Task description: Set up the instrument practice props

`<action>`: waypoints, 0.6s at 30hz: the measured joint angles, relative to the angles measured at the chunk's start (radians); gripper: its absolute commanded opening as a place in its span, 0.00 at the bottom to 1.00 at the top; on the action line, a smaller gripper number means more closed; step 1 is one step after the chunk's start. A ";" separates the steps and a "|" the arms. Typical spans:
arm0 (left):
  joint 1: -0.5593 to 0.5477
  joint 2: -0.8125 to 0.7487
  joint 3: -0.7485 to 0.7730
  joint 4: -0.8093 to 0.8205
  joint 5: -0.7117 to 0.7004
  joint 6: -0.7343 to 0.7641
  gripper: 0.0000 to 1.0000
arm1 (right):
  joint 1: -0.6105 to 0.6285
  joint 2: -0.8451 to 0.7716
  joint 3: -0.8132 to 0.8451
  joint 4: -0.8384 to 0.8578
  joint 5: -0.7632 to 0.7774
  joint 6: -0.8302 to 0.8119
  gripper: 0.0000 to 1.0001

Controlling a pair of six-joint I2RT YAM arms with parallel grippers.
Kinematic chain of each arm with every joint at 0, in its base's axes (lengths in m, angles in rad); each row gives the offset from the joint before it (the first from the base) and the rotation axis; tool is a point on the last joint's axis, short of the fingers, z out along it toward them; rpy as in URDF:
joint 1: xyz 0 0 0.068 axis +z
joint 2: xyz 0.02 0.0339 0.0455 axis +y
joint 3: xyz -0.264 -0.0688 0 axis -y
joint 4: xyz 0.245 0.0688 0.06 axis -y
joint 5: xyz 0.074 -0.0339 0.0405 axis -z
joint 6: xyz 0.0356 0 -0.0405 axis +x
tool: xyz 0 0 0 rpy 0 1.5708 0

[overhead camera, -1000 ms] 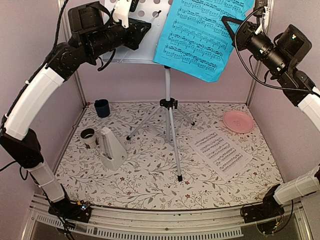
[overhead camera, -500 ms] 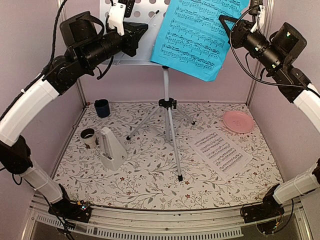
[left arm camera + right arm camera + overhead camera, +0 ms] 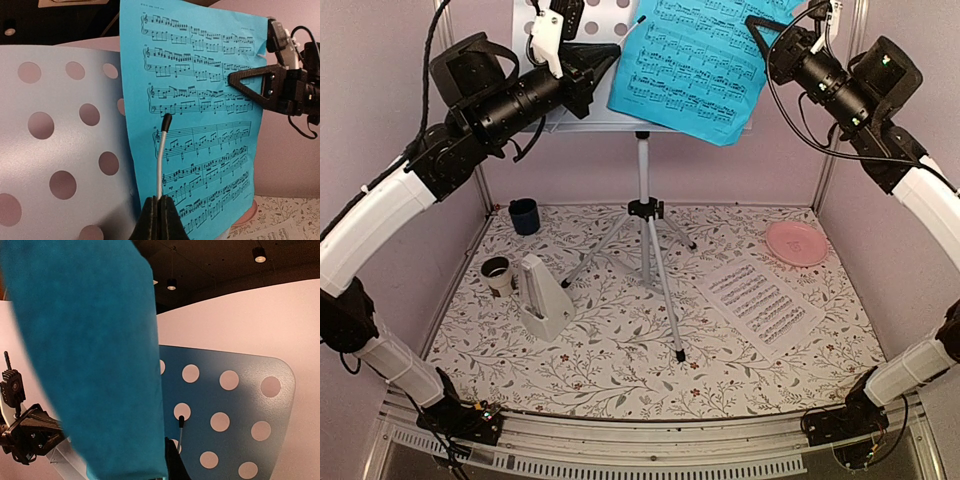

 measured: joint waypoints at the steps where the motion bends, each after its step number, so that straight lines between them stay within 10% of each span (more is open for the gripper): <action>1: 0.002 0.000 -0.004 0.006 0.010 0.002 0.00 | 0.000 0.012 0.012 0.009 -0.015 0.002 0.00; 18: 0.064 -0.048 -0.155 0.187 0.221 0.014 0.00 | 0.000 0.244 0.245 0.091 -0.330 0.013 0.00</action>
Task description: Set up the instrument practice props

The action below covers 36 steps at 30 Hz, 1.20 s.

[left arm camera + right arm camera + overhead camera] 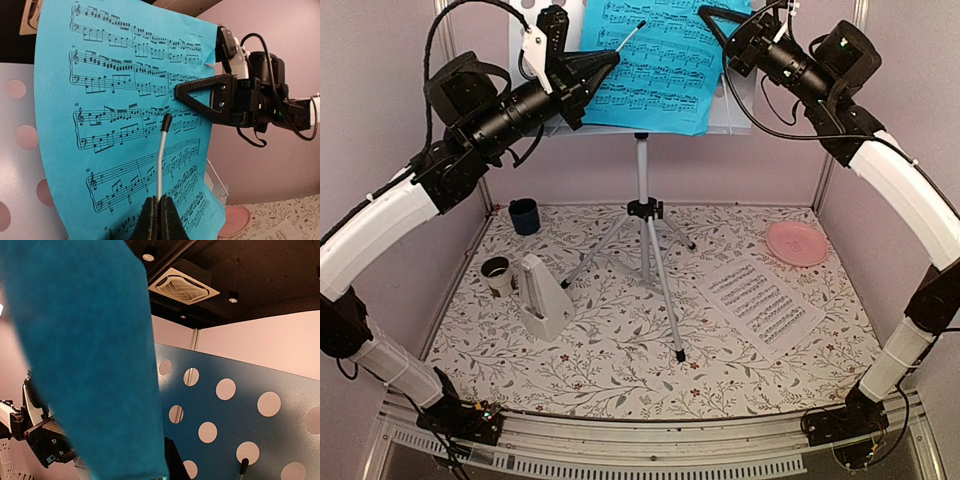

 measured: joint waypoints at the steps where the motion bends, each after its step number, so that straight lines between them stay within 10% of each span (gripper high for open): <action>1: 0.004 -0.004 -0.009 0.011 0.013 -0.002 0.00 | 0.000 0.014 0.016 0.003 -0.019 0.002 0.00; 36: 0.037 -0.018 -0.038 0.061 0.149 -0.030 0.00 | 0.029 0.304 0.309 0.167 -0.267 0.116 0.00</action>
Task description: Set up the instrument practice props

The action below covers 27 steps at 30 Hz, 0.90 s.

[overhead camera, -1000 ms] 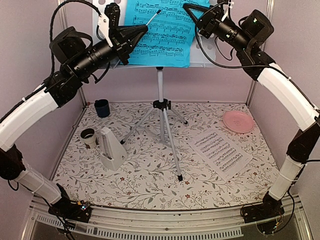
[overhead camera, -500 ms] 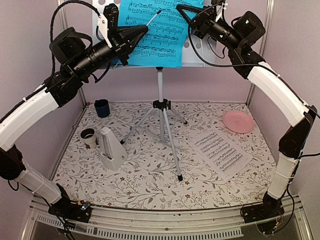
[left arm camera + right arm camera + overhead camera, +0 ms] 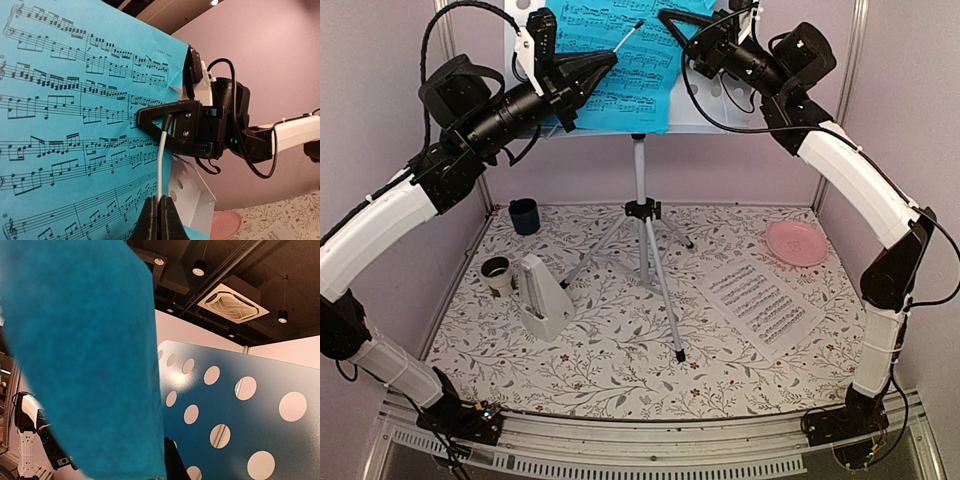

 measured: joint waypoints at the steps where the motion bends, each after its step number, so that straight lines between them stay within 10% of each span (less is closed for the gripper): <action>1: 0.000 0.000 0.000 0.000 0.000 0.000 0.00 | 0.005 0.006 0.009 0.001 -0.004 0.000 0.00; 18: 0.002 0.004 -0.002 0.012 0.016 -0.010 0.00 | 0.048 0.066 0.056 0.071 -0.024 0.003 0.04; 27: 0.003 0.007 -0.009 0.026 0.019 -0.012 0.00 | 0.068 0.074 0.057 0.089 -0.027 -0.018 0.29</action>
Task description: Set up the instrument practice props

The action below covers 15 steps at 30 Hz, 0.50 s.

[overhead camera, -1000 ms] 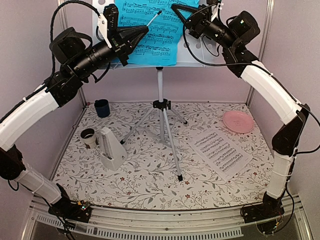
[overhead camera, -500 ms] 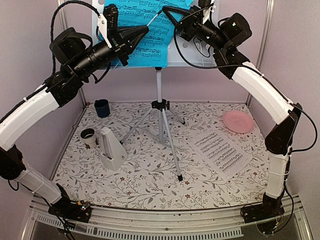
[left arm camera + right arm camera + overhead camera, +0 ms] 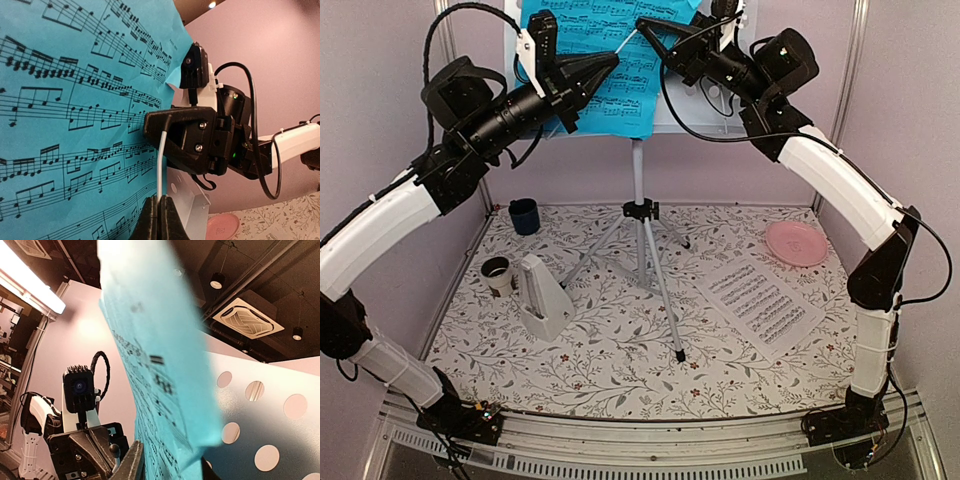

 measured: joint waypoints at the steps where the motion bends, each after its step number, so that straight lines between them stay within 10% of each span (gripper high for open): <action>1: 0.000 0.000 -0.002 0.003 0.000 -0.002 0.00 | 0.002 0.001 0.000 0.001 0.000 0.000 0.30; 15: -0.001 -0.026 -0.070 0.050 -0.030 -0.029 0.30 | 0.002 0.001 0.000 0.005 0.045 -0.016 0.39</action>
